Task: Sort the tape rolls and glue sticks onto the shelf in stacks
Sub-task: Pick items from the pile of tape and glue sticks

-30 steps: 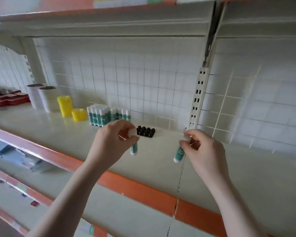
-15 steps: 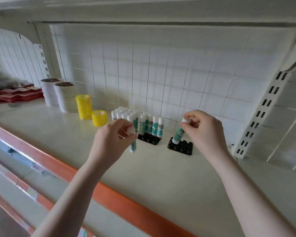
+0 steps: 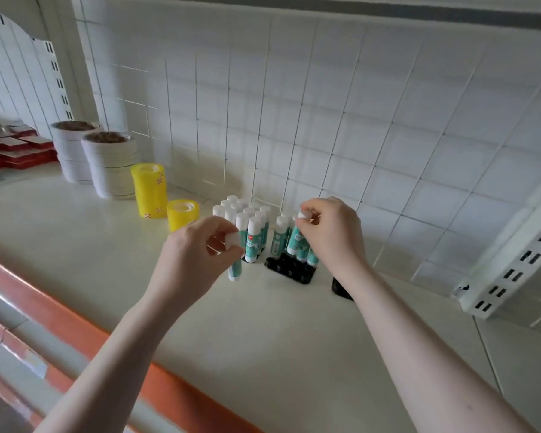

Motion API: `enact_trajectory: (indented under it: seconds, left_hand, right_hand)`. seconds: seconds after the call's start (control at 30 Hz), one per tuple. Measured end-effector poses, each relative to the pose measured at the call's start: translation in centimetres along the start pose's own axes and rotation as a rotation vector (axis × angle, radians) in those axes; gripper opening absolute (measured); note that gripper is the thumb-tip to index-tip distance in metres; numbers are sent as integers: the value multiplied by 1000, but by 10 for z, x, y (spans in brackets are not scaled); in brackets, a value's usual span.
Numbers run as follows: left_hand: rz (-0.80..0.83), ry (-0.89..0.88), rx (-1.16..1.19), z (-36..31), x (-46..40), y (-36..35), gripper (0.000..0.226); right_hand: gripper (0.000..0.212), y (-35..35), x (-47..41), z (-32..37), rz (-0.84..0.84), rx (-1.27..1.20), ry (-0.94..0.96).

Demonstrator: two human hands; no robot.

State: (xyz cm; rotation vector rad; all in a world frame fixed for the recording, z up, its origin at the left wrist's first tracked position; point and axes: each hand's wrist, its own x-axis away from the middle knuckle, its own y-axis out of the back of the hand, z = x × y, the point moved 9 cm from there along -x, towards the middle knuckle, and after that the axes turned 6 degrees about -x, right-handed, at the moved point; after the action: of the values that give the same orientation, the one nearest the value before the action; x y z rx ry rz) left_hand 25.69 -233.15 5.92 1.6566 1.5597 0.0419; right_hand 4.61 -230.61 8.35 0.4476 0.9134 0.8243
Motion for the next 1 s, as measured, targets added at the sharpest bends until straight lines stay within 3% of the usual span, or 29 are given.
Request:
enact_trajectory:
  seconds: [0.27,1.0]
  left_hand:
    - [68,-40,71,11,-15,-5,23]
    - [141,-112,99,30,-24,-19,23]
  right_hand:
    - [15,-19,4,3,-15,140,27]
    - [4,-25,13,4,-163,143,183]
